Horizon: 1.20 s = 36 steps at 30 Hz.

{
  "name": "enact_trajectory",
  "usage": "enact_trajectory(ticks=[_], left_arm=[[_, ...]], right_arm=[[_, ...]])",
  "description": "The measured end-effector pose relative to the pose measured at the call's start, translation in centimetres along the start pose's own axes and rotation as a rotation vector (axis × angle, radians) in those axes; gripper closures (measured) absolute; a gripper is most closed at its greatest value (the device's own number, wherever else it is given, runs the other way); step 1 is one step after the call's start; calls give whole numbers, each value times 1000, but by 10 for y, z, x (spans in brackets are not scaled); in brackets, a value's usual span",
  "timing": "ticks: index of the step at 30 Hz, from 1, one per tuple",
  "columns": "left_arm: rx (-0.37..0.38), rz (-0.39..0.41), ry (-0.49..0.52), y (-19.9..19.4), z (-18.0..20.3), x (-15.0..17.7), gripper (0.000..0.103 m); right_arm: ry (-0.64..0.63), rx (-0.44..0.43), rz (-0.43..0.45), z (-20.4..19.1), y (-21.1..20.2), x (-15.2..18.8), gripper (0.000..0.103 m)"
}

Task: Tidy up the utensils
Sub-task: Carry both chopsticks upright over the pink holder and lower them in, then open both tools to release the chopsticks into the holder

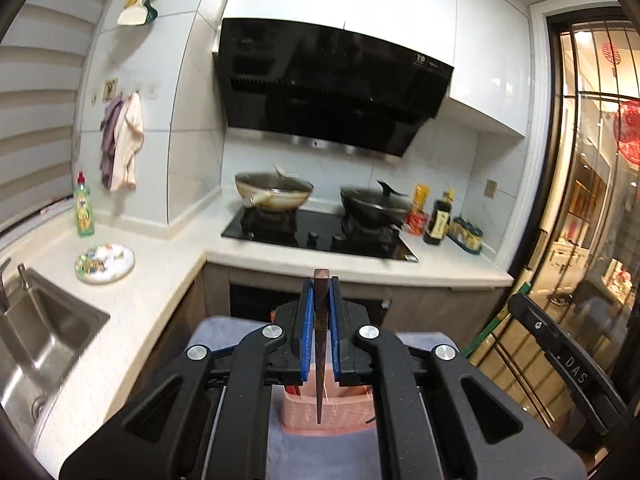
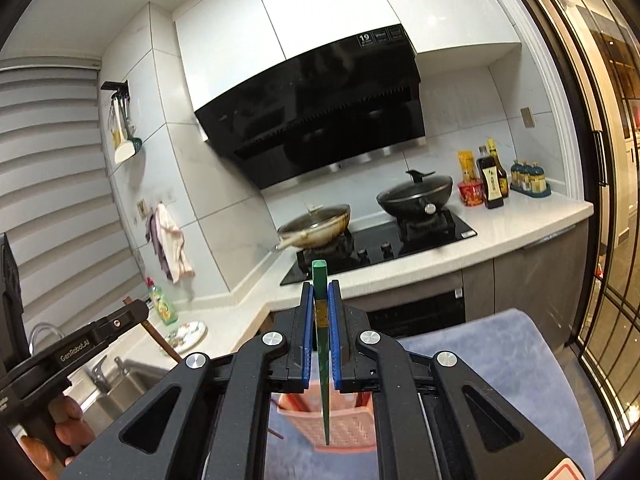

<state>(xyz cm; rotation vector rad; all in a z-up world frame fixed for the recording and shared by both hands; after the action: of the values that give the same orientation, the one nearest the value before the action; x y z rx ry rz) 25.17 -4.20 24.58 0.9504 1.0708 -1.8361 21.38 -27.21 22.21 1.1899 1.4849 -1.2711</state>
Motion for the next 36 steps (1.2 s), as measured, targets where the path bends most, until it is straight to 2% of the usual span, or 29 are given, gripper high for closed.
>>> enact_trajectory(ticks=[4,8,19,27,33,36], left_arm=[[-17,24,7,24,-2,-10,96],[-26,11,7,45,-5,-7,96],[-35,-64,0,85,-15,21,96],[-50,-126,-3,102,-22,44,96],[-61,-137,2,104,-25,52,95],[-69,-143,3,101,-26,56,92]], right_arm=[[-5,13,1,1,27,-8,96],[-4,22,-21,4,49,-3,96],[1,37,-120,10,94,37,96],[-2,40,-184,12,107,65,96],[-14,38,-211,11,108,75,96],[-17,43,-207,11,104,76,91]])
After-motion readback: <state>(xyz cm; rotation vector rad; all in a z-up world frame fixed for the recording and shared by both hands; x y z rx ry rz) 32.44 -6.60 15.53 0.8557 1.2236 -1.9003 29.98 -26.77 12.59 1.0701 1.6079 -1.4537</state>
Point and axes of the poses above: each gripper's, at about its wrist camera, not at the fingertips, and y roughly the way its jaws point, z to its right, x to its underside, the point moved 1 cm from there along y, roughly the way its jaws point, and after that the axes turned 12 degrees about -y, right-handed, at the moved point
